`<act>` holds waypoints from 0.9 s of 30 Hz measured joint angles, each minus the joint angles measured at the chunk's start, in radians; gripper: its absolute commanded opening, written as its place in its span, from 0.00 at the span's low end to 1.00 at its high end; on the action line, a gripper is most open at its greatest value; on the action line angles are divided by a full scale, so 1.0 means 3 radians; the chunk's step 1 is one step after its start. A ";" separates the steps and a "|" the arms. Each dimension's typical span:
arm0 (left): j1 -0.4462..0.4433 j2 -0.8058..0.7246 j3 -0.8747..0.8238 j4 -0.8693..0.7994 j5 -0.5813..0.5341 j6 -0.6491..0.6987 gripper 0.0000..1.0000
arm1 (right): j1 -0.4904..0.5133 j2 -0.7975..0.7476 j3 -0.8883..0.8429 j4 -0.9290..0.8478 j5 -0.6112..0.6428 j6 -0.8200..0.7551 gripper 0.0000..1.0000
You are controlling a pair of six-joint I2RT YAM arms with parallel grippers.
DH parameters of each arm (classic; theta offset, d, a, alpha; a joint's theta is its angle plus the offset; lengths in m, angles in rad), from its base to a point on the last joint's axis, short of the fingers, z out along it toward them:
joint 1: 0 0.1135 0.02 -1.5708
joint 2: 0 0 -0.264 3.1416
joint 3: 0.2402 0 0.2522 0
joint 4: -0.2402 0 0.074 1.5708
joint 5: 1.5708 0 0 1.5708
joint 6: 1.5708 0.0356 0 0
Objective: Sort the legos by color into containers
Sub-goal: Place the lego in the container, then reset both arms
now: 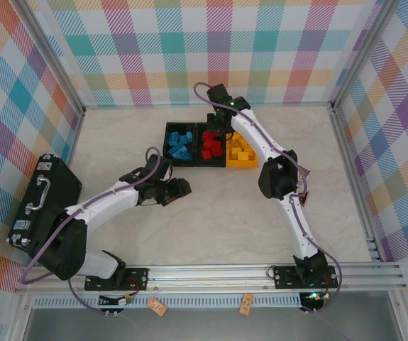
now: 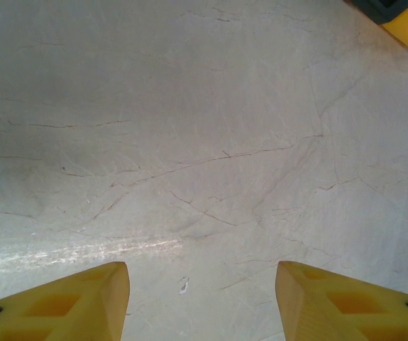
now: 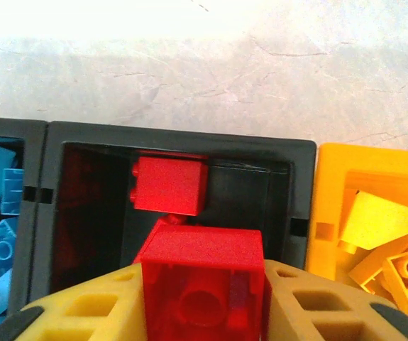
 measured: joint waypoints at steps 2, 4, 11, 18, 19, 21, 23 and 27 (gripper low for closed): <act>-0.0001 -0.0011 0.0000 -0.0027 0.0000 0.0000 0.56 | -0.0006 0.0020 0.0011 -0.0006 0.0027 -0.0013 0.41; -0.0005 -0.0013 0.0000 -0.0031 0.0000 0.0000 0.56 | -0.0009 0.0053 0.0064 -0.0008 0.0047 -0.0045 0.50; -0.0019 -0.0011 0.0000 -0.0034 0.0000 0.0000 0.56 | -0.0009 0.0076 0.0128 -0.0009 0.0134 -0.0095 0.57; -0.0042 -0.0057 0.0000 -0.0034 -0.0088 -0.0011 0.57 | 0.0001 -0.0037 -0.0028 -0.0005 0.0137 -0.0113 0.57; -0.0041 -0.0088 0.0000 -0.0033 -0.0118 -0.0017 0.57 | 0.0004 -0.0153 -0.0206 0.0037 0.0134 -0.0114 0.58; -0.0042 -0.0145 0.0000 -0.0036 -0.0188 -0.0028 0.58 | 0.0011 -0.0467 -0.0678 0.0148 0.0098 -0.0113 0.59; -0.0041 -0.0187 0.0003 -0.0036 -0.0270 -0.0033 0.59 | 0.0020 -0.0832 -0.1169 0.0282 0.0048 -0.0112 0.60; -0.0031 -0.0207 0.0071 -0.0090 -0.0439 -0.0003 0.61 | 0.0020 -0.1582 -0.1963 0.0553 -0.0051 -0.0109 0.63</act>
